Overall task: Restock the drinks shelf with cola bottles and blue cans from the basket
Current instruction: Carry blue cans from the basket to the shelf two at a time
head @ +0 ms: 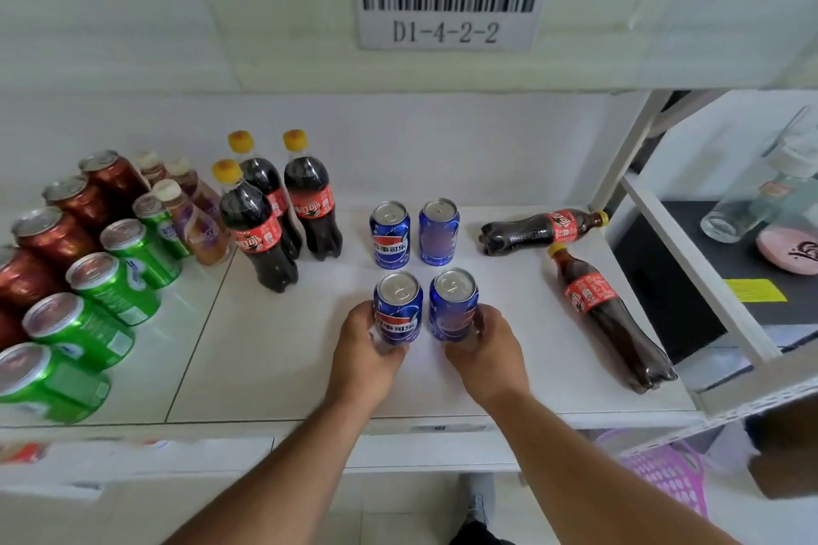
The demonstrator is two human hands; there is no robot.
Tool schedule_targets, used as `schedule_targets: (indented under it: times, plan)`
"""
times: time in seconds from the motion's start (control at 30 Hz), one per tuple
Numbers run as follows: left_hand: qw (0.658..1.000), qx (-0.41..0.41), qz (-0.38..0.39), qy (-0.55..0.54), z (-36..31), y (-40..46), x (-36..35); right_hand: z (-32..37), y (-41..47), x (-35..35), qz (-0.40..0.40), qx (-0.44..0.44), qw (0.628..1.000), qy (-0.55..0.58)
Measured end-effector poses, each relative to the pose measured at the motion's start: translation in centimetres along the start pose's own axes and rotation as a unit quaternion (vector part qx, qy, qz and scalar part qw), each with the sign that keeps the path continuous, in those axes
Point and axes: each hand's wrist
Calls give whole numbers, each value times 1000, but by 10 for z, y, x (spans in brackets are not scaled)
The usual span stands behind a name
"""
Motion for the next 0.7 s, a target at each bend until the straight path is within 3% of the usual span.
schedule_targets:
  times: [0.7]
  plan:
    - [1000,19,-1,-18,-15,52,-4,22,47,-23,-41,-8,999,-16]
Point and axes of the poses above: each hand's wrist, its own y-axis towards the middle knuckle, its own x-axis out of the back of the hand, z = x × y, and after that the axes turned 1 degree about y, right-handed
